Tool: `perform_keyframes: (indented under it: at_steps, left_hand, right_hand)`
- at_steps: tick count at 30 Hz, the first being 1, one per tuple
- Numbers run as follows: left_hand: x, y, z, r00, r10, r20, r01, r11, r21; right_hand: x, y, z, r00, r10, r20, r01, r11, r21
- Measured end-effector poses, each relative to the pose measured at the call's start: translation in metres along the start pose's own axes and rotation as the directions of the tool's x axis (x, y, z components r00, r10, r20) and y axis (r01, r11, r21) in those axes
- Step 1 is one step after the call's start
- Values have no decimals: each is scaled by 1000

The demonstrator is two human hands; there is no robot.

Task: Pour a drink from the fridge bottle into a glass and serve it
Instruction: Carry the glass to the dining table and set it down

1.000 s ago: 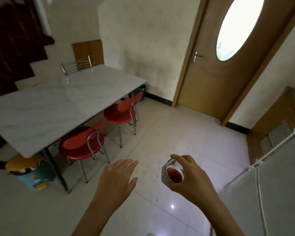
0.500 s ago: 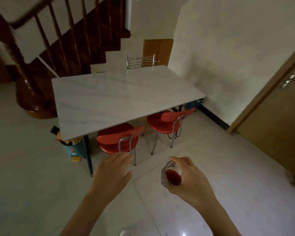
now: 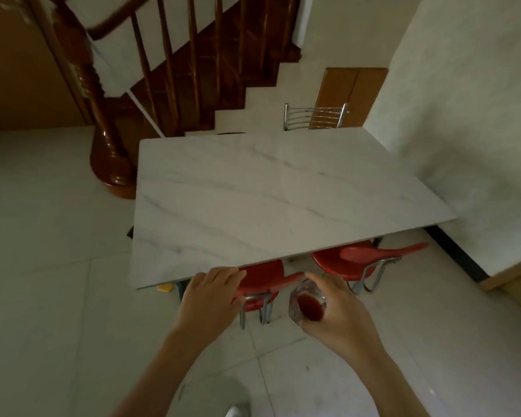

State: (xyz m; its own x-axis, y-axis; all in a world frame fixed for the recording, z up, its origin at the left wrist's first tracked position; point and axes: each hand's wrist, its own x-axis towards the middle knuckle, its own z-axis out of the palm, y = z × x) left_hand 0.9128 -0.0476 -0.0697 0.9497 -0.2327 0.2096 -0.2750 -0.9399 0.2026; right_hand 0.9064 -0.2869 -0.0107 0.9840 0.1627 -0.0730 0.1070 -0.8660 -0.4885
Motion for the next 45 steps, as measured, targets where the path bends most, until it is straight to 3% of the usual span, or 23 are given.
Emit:
perform_keyframes:
  at_steps: [11,17,21,24,45]
  left_hand:
    - [154,-64,89,948,-316,44,318,946,-59]
    - [205,-100,153,856,-505,112,513,856,-63]
    - [210,-125,190,768,-580,272,601,799,8]
    - [211,-136,205,727,-607,321,623,780,62]
    - [215,-151,200,699,-546,462,578,811,84]
  right_hand:
    - [215,12,32,986,-96,134,100,995,-18]
    - [316,16,65,968,-164,188,171,985,-18]
    - [361,18,98,950,-168,262,182,983,-30]
    - [383,20,118,941,-147,304,165,986,-34]
    - [397,4,148,930,-29,366,91,984,-153]
